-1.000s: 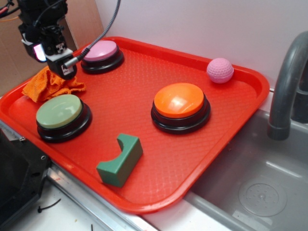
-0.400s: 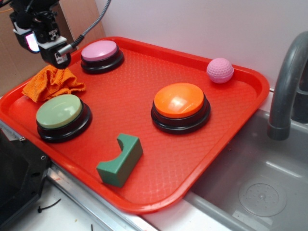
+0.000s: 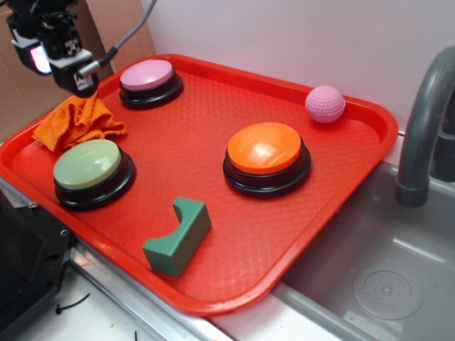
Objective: Push the green button.
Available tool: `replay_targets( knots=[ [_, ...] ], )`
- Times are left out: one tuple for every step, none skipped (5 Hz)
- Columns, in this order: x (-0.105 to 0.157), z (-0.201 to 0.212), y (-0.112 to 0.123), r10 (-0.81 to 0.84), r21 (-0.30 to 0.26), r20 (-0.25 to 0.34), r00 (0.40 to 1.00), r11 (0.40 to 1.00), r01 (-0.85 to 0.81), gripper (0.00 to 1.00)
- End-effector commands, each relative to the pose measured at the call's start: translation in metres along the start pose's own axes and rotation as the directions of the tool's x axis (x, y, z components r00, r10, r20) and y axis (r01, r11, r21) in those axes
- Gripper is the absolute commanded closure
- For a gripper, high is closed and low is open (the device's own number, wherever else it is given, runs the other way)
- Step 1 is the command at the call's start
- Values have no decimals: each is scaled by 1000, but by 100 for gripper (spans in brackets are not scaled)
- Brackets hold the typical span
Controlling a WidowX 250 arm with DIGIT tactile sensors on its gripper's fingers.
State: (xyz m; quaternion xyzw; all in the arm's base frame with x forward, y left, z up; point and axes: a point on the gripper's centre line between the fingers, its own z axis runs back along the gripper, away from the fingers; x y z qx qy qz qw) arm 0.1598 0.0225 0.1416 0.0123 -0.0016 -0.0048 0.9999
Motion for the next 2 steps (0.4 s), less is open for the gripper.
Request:
replay_targets(
  knots=[
    [5, 20, 6, 27, 33, 59, 998, 999, -29, 0],
    [3, 23, 10, 21, 11, 60, 998, 1000, -21, 0]
  ],
)
